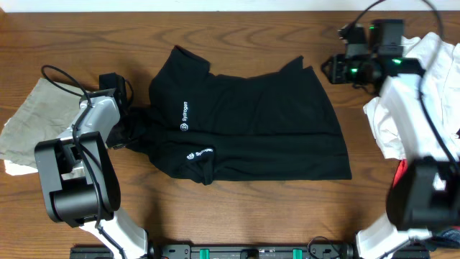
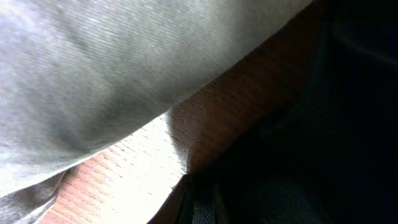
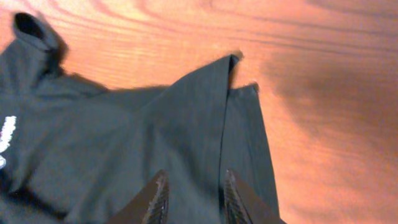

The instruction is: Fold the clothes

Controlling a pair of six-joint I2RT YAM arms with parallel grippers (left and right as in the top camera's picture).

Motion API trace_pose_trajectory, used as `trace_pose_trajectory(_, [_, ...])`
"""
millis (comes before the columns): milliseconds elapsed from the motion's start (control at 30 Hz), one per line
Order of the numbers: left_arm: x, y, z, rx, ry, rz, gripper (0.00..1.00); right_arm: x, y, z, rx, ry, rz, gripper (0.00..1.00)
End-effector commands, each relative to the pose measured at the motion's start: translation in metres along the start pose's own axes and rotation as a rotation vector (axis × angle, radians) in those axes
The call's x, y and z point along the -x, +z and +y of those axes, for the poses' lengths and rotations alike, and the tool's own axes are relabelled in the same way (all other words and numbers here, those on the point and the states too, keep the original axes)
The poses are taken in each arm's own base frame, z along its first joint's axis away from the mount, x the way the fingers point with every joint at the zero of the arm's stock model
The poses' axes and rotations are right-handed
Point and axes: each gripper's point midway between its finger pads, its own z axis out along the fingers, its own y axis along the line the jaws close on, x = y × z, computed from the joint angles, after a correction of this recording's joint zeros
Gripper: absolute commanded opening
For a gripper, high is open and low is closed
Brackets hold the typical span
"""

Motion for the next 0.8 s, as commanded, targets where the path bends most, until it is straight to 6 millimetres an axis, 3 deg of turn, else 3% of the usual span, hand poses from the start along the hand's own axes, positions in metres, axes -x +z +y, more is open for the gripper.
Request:
trace_pose_trajectory(0, [-0.028,0.022,-0.017,-0.068,0.039,0.117,0.15,-0.022,0.052,-0.003,0.065,0.011,0.059,0.30])
trace_pose_trajectory(133, [-0.028,0.022,-0.017,-0.068,0.039,0.117,0.15,-0.019,0.097,-0.002,0.144,0.036,0.014,0.34])
trace_pose_trajectory(267, [-0.028,0.022,-0.017,-0.068,0.038,0.118,0.15,-0.019,0.125,-0.006,0.161,0.052,-0.022,0.34])
trace_pose_trajectory(500, [-0.027,0.022,-0.017,-0.069,0.038,0.114,0.15,-0.005,0.135,-0.006,0.163,0.038,-0.093,0.35])
trace_pose_trajectory(767, [-0.027,0.022,-0.017,-0.069,0.038,0.114,0.15,-0.010,0.144,-0.010,0.124,0.035,-0.087,0.36])
